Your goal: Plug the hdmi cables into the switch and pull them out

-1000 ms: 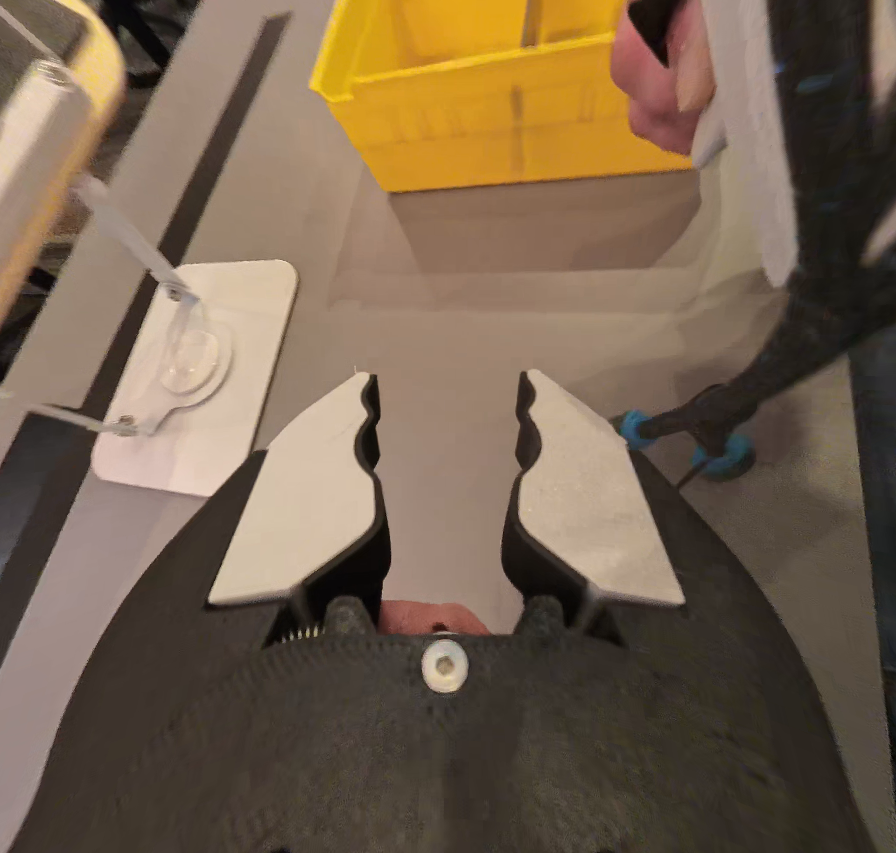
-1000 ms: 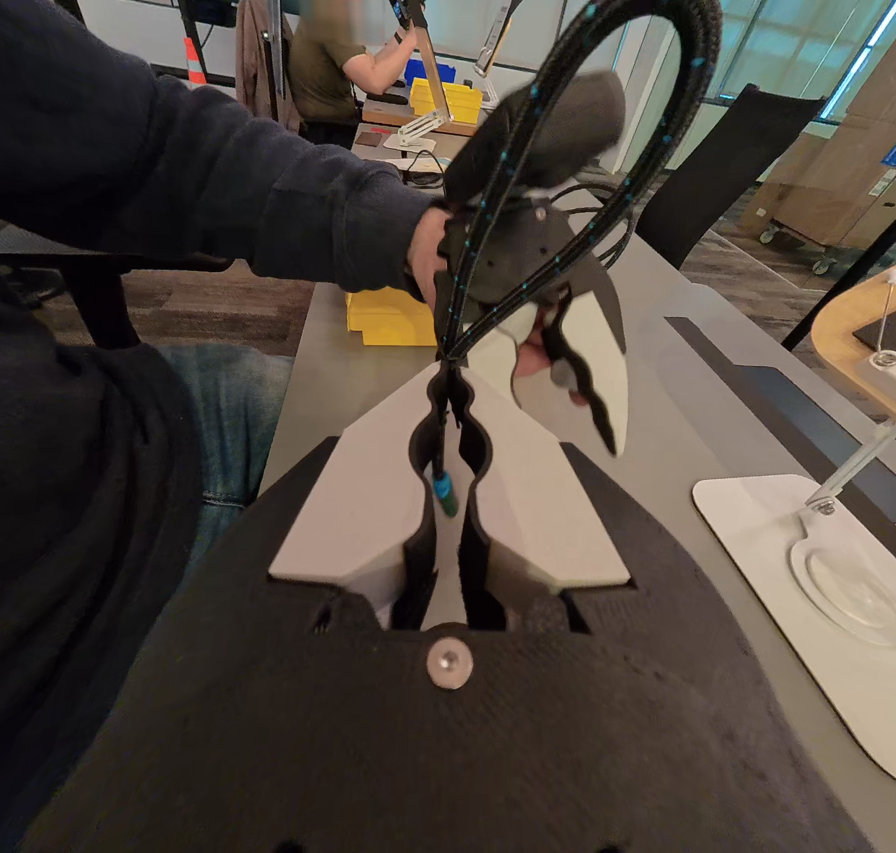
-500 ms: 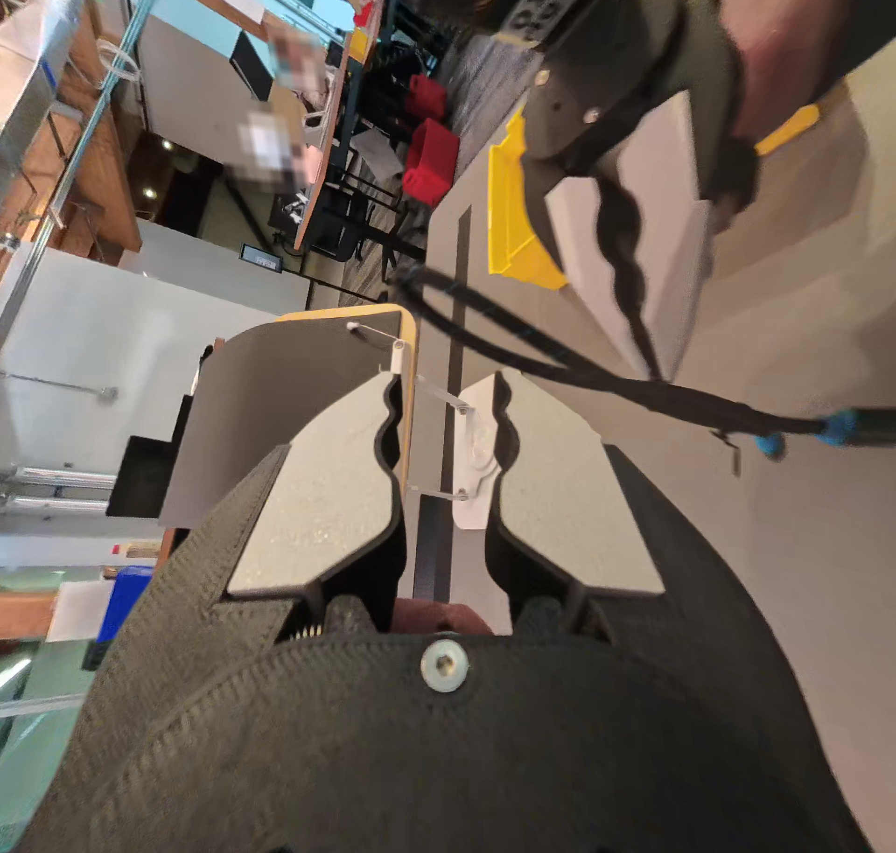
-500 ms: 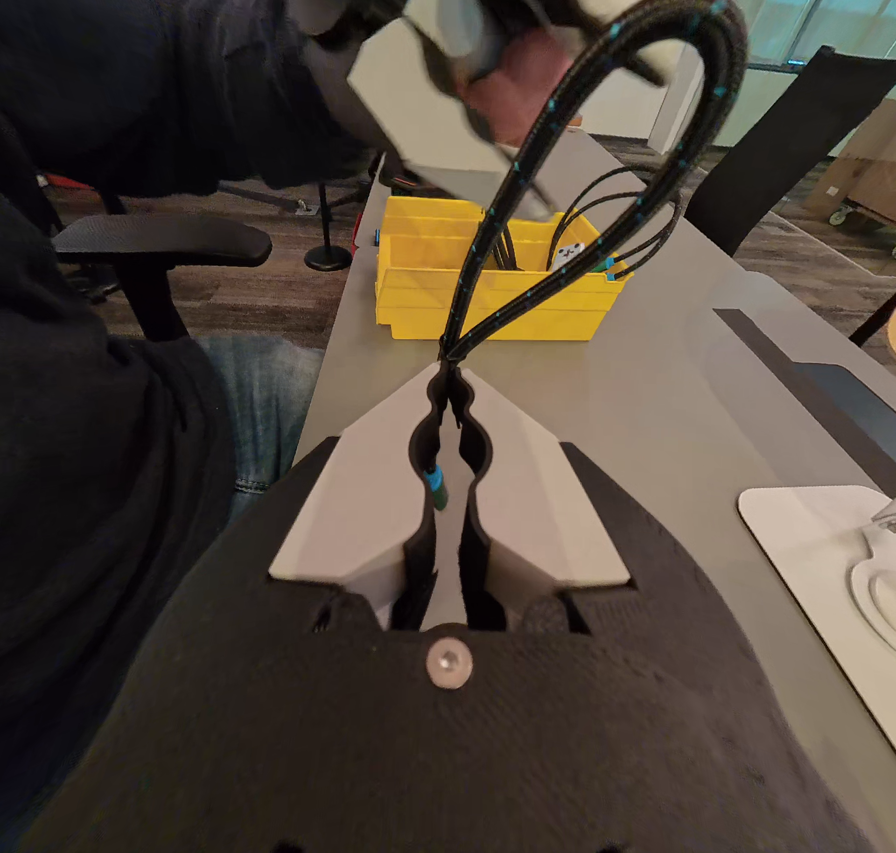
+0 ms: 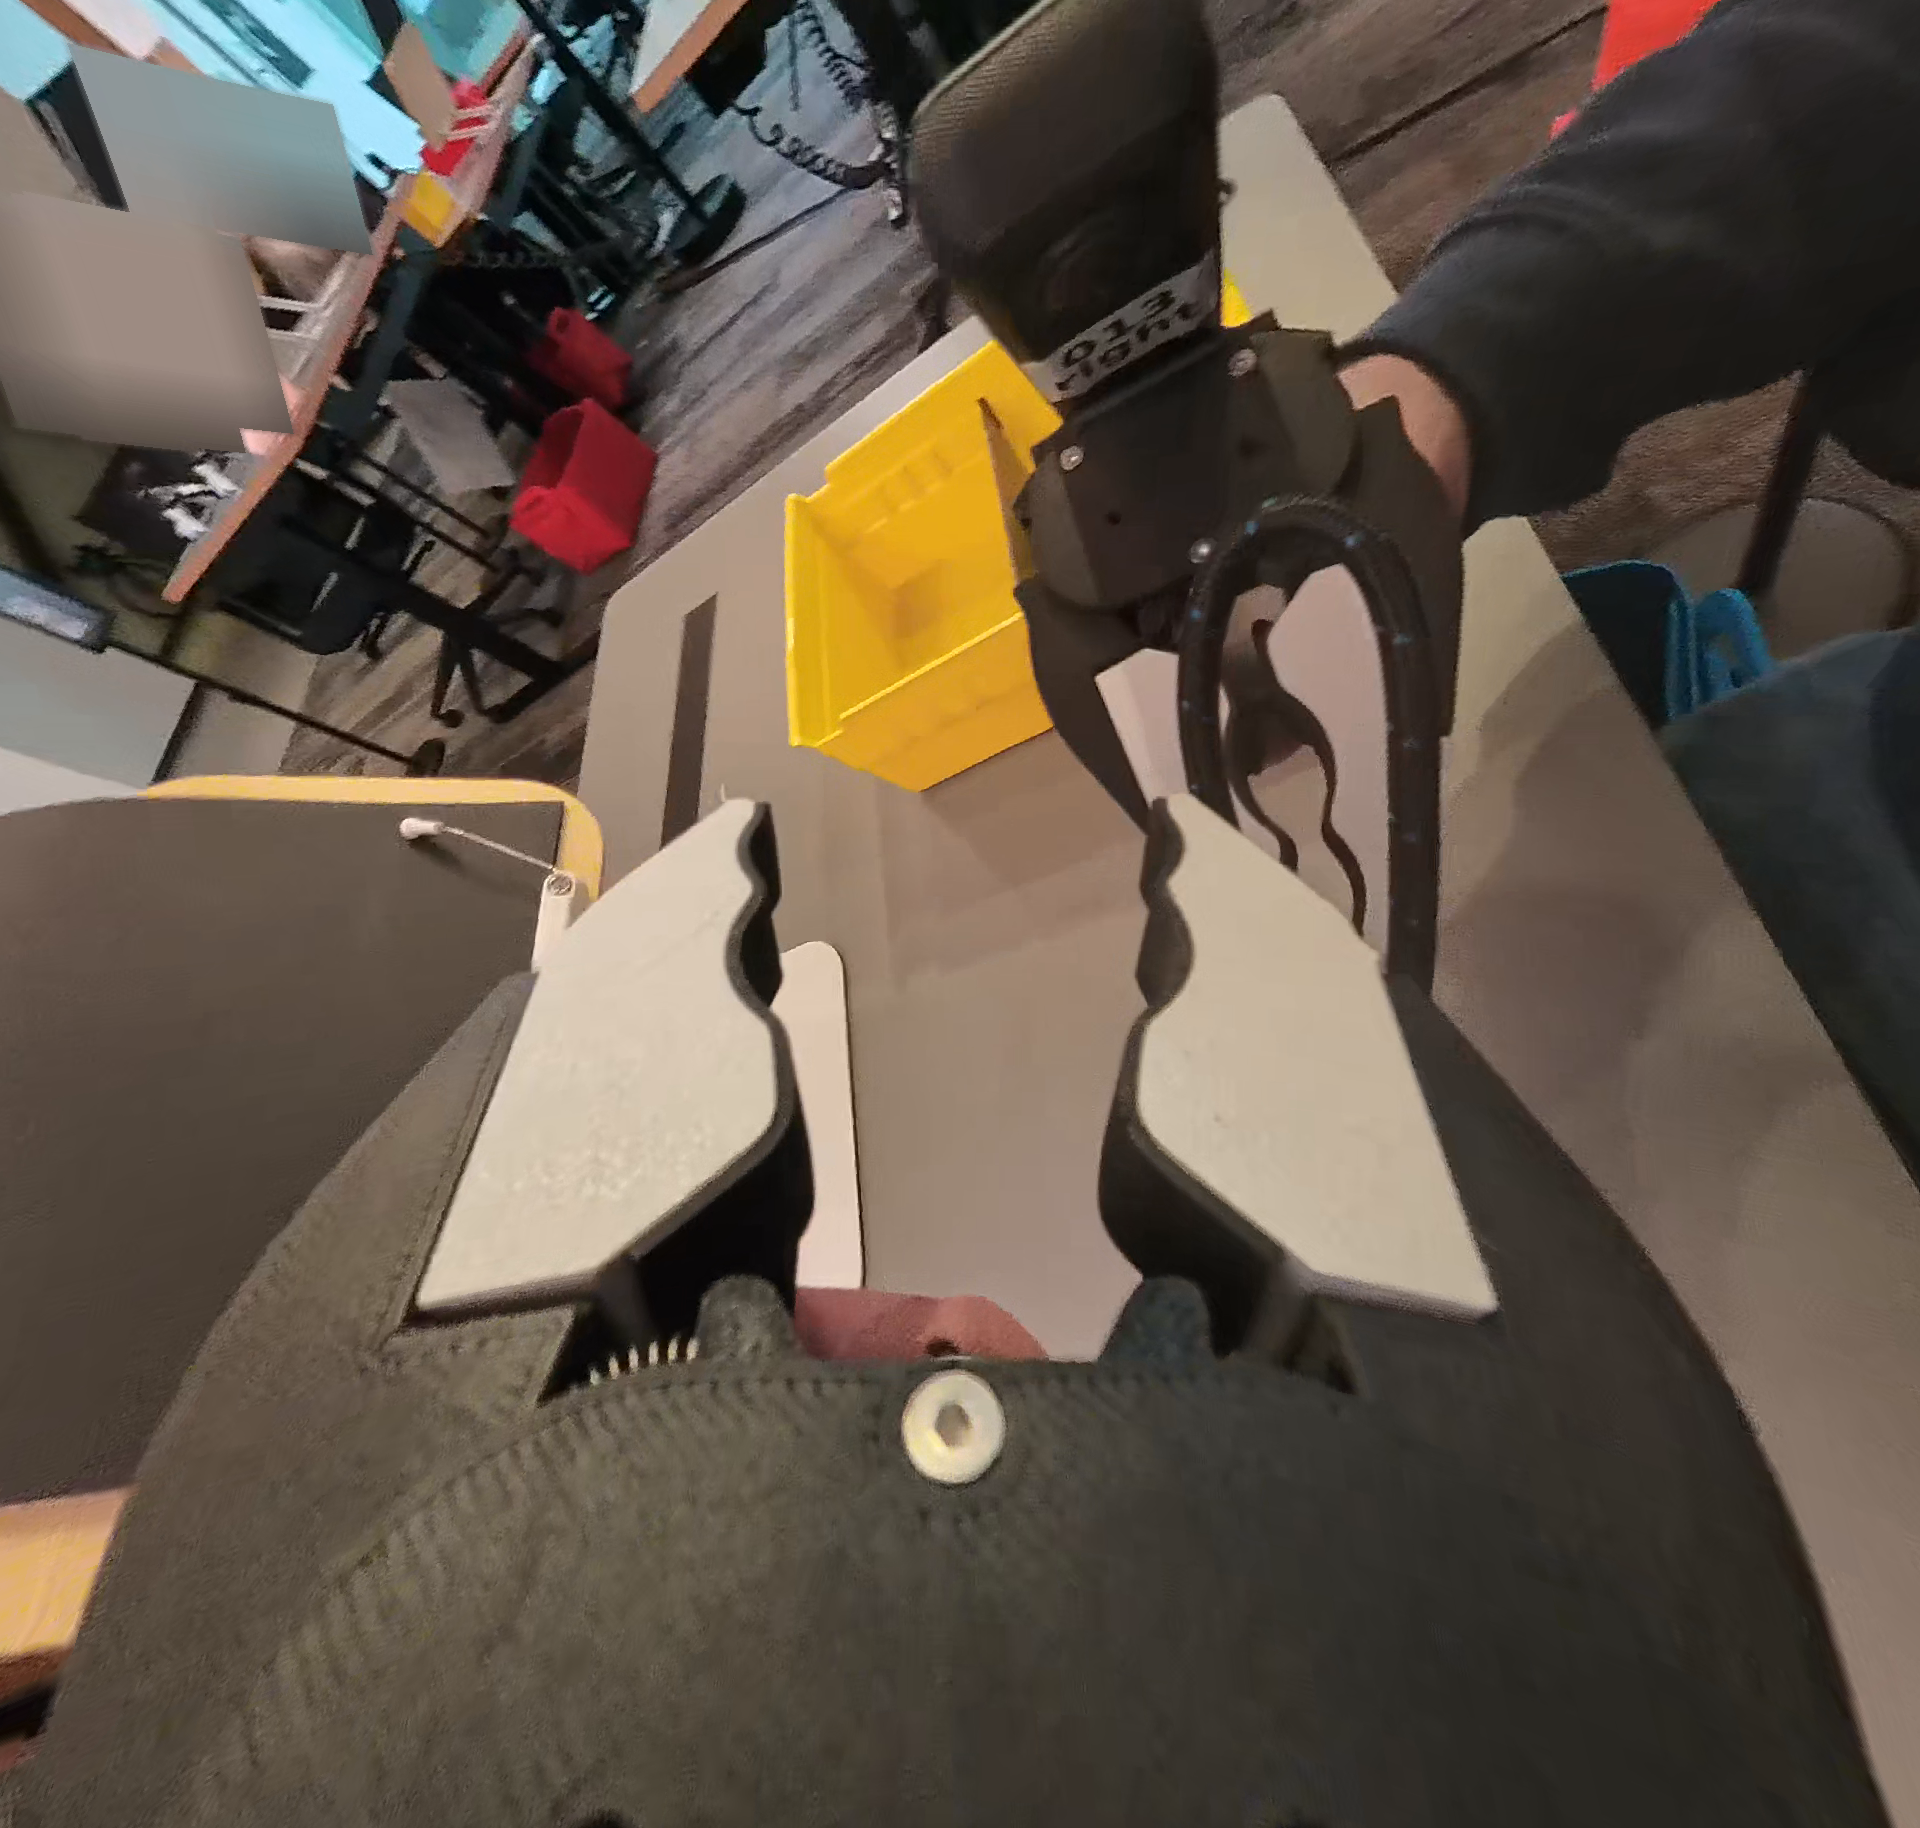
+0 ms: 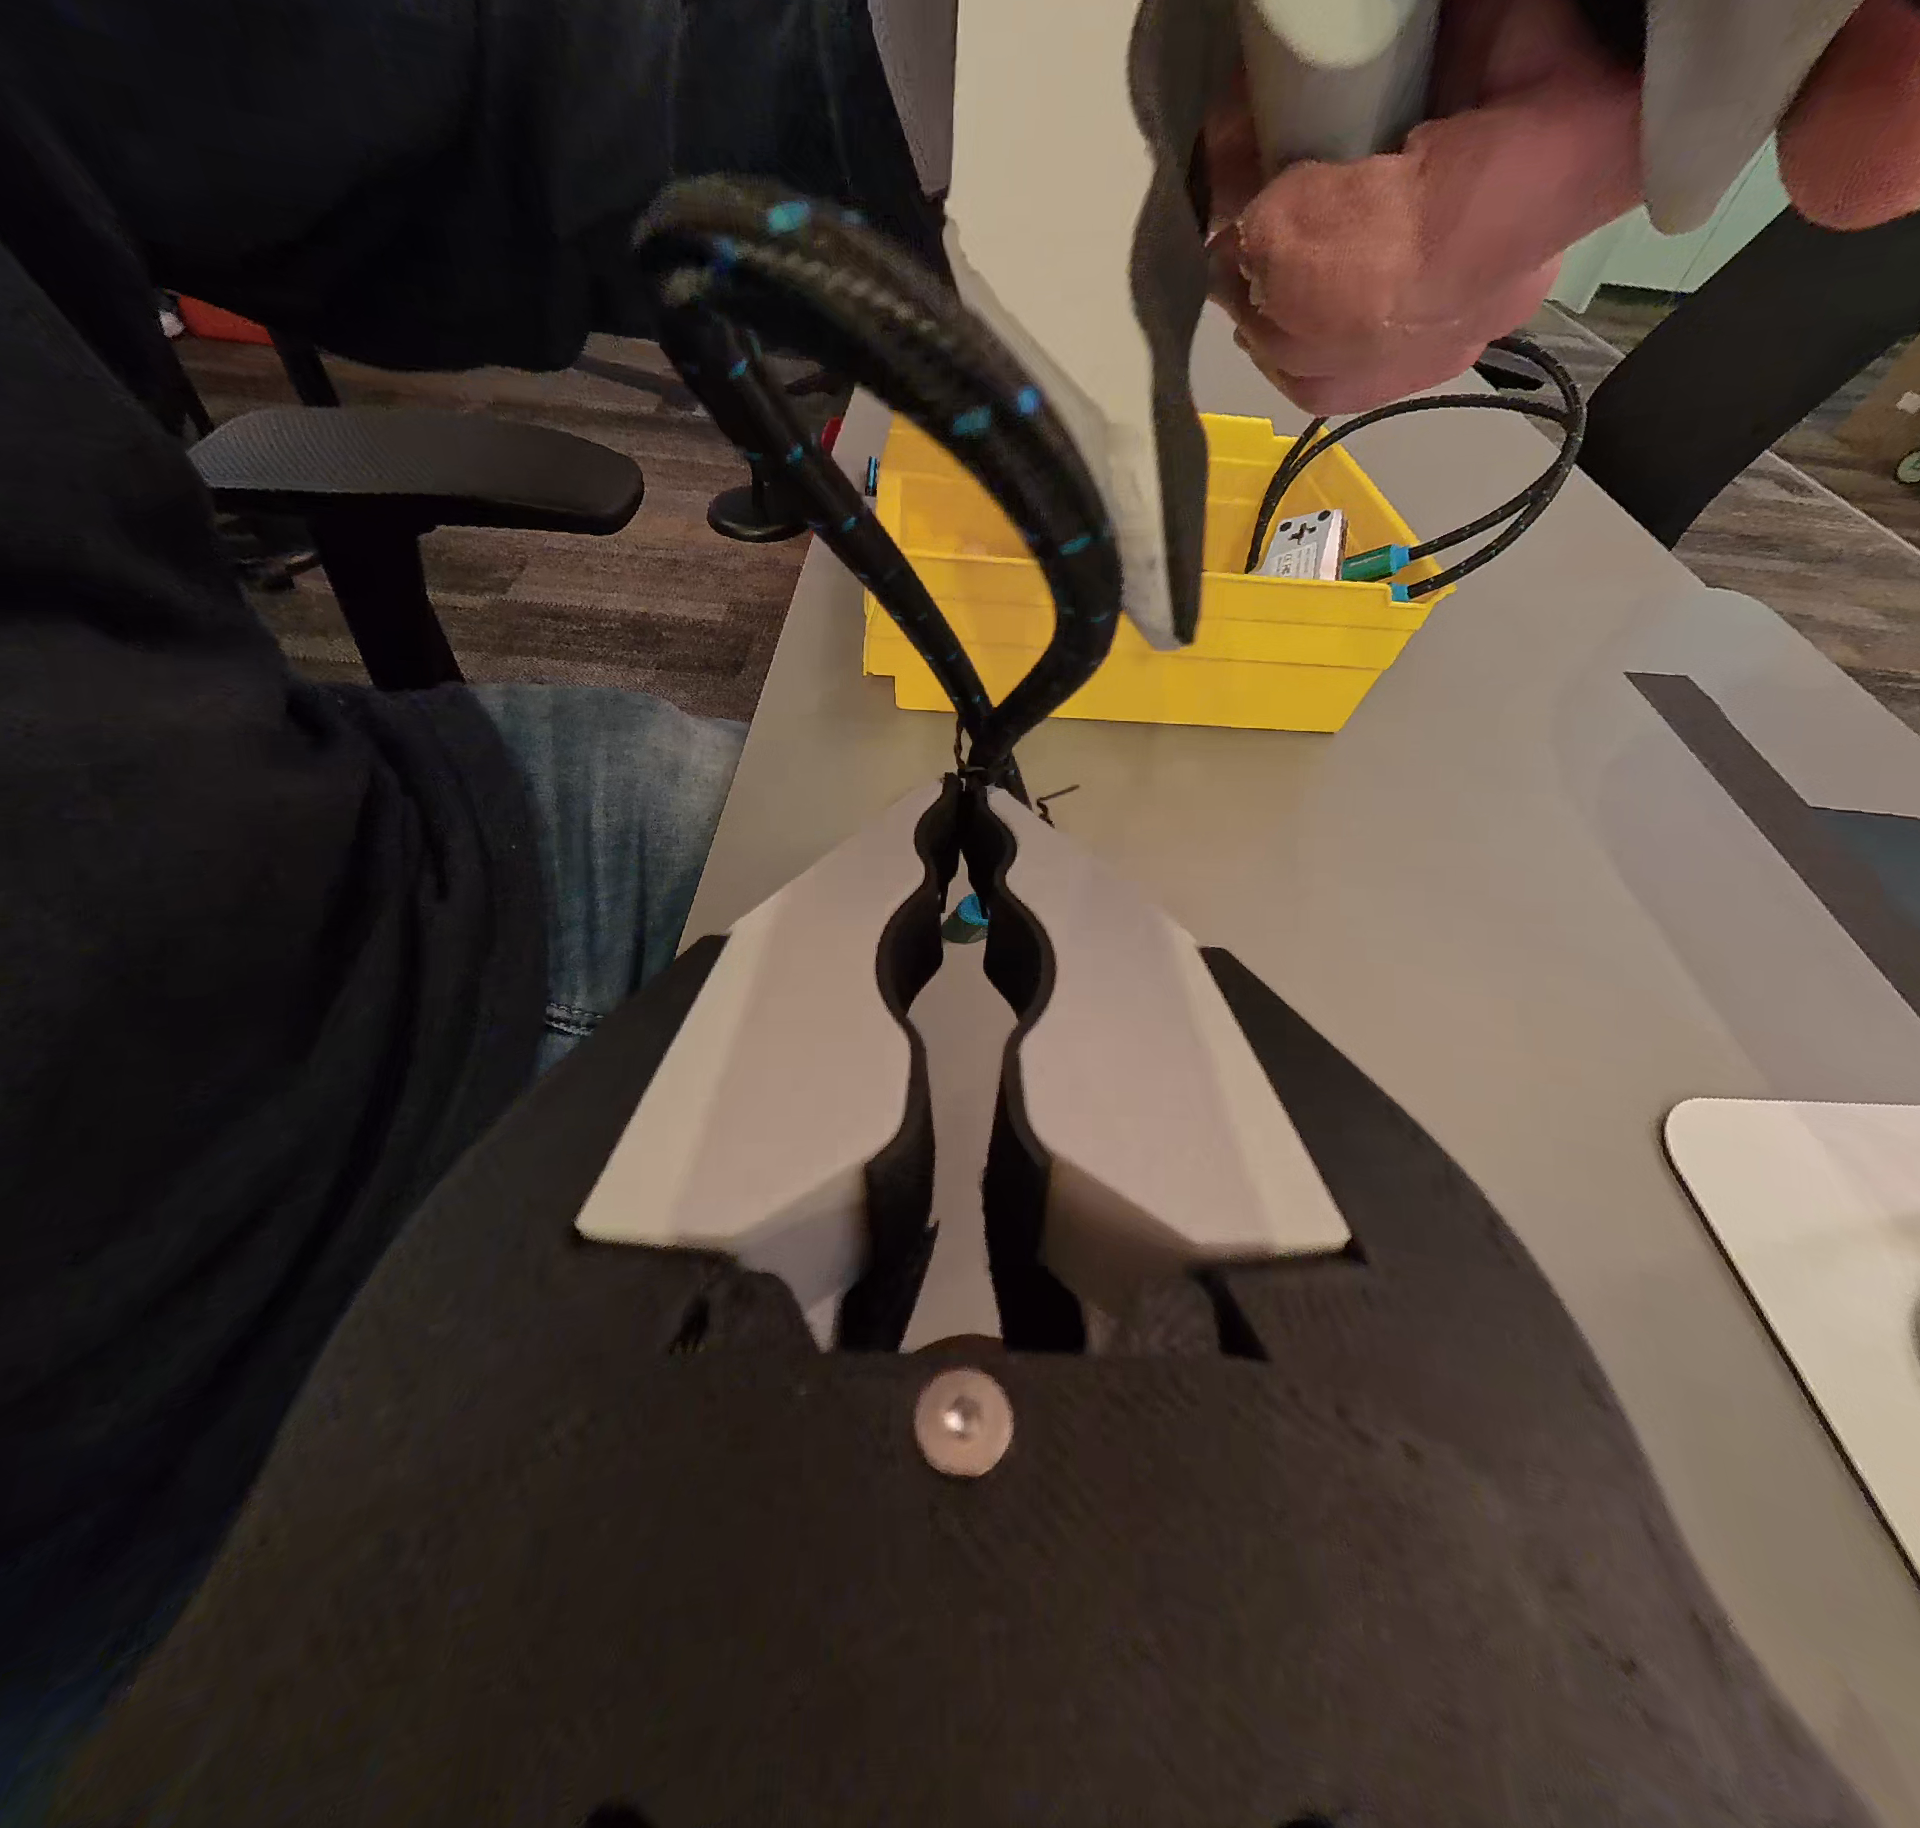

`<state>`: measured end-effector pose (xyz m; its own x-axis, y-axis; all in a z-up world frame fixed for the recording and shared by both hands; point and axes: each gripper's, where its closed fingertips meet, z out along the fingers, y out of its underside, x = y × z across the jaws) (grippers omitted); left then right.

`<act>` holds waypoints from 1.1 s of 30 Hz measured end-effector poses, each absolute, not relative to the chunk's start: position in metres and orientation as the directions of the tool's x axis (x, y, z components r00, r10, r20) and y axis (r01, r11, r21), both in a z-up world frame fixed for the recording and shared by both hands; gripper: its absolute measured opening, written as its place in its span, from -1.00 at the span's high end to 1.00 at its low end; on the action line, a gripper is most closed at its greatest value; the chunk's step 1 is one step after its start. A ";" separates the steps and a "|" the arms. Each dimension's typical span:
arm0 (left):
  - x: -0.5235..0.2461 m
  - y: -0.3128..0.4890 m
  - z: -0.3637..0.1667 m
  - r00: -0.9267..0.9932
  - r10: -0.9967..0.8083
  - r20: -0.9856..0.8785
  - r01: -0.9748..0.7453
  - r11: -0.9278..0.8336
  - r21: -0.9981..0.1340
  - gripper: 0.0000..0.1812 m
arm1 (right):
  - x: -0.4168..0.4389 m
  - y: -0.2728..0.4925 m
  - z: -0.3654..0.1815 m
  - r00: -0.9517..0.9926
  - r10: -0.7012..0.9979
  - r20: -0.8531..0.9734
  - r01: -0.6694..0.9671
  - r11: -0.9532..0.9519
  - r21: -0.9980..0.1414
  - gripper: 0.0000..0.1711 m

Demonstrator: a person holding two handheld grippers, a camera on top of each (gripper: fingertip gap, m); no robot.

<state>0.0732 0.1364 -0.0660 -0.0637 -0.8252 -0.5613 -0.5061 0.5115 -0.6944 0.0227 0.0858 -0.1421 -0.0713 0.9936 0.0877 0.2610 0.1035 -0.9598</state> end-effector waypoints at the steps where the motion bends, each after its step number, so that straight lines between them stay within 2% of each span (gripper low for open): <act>1: 0.073 0.135 -0.067 -0.084 -0.825 -0.559 -0.510 0.518 -0.687 0.27 | 0.023 0.086 -0.142 -0.072 0.994 0.085 0.257 0.101 -0.961 1.00; 12: 0.072 0.124 -0.075 -0.172 -0.869 -0.465 -0.519 0.481 -0.707 0.23 | 0.025 0.087 -0.145 -0.082 0.994 0.078 0.268 0.097 -0.959 1.00; 14: 0.080 0.125 -0.070 -0.144 -0.871 -0.469 -0.500 0.473 -0.725 0.24 | 0.022 0.085 -0.148 -0.088 0.993 0.084 0.282 0.105 -0.954 1.00; 19: 0.093 0.158 -0.080 -0.023 -0.844 -0.536 -0.573 0.450 -0.685 0.33 | 0.019 0.081 -0.141 -0.091 0.988 0.122 0.278 0.143 -0.950 1.00; 23: 0.083 0.182 -0.109 -0.021 -0.818 -0.575 -0.674 0.436 -0.596 0.39 | 0.023 0.079 -0.129 -0.076 0.985 0.152 0.237 0.166 -0.957 1.00; 27: 0.063 0.193 -0.159 -0.062 -0.841 -0.538 -0.773 0.381 -0.507 0.29 | 0.030 0.084 -0.115 -0.050 0.986 0.160 0.182 0.167 -0.969 1.00; 33: 0.064 0.166 -0.199 -0.043 -0.911 -0.410 -0.765 0.294 -0.573 0.19 | 0.038 0.096 -0.110 -0.009 0.992 0.126 0.144 0.126 -0.981 1.00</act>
<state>0.0636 0.1661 -0.1991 -0.0432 -0.9109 -0.4103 -0.7646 0.2945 -0.5733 0.0380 0.0961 -0.1104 -0.0087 0.9920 0.1261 0.1443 0.1260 -0.9815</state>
